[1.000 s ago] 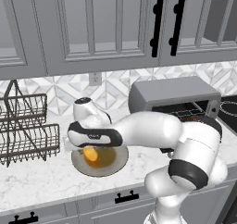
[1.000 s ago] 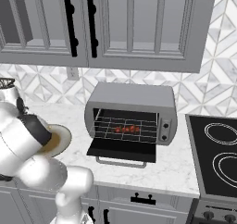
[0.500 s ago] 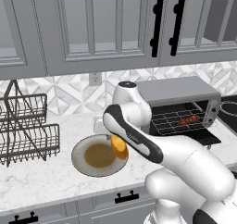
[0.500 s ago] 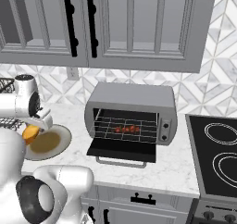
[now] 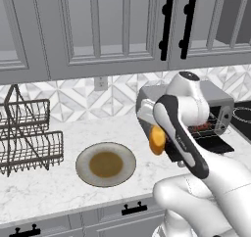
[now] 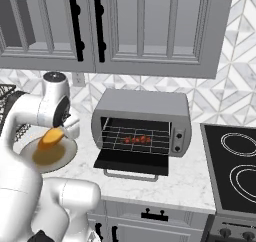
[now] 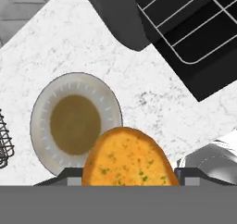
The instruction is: Pick up the kebab skewer and baguette bread, and place them inside the toaster oven. Close the toaster oven door and start by setting the timer.
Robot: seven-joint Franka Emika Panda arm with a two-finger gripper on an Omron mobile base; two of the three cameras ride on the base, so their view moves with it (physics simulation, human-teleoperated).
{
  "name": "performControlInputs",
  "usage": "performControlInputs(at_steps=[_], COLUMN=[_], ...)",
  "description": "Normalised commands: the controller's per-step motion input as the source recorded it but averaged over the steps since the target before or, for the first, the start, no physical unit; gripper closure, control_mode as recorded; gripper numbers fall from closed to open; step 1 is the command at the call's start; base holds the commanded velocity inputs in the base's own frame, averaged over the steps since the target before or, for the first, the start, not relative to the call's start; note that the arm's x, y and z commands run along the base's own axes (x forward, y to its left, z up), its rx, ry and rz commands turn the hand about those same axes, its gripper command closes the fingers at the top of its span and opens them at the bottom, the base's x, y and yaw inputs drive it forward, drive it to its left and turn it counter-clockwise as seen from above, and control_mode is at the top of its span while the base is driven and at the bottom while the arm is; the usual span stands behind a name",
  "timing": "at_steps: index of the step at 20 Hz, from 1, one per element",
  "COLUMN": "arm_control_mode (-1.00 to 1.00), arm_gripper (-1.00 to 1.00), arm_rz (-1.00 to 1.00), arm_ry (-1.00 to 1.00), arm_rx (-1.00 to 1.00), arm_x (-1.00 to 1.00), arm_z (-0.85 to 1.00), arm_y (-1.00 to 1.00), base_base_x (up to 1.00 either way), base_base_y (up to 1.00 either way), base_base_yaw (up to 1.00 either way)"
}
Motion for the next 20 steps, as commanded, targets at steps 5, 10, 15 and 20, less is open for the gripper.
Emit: performControlInputs(at_steps=[5,10,15,20], arm_control_mode=[-1.00,-1.00,-1.00,-1.00], arm_gripper=[1.00,1.00,1.00,1.00], arm_rz=[-0.48,-0.55,-0.59,-0.31], arm_ry=[0.00,0.00,-0.02,-0.06], arm_rx=[0.01,0.00,0.00,0.04], arm_x=[0.00,0.13,0.25,0.30], arm_z=[0.29,0.05,0.00,0.00], arm_y=[-1.00,-0.96,-0.79,-0.66], base_base_x=[0.00,0.00,0.00,0.00], base_base_y=[0.00,0.00,0.00,0.00], base_base_yaw=[0.00,0.00,0.00,0.00])
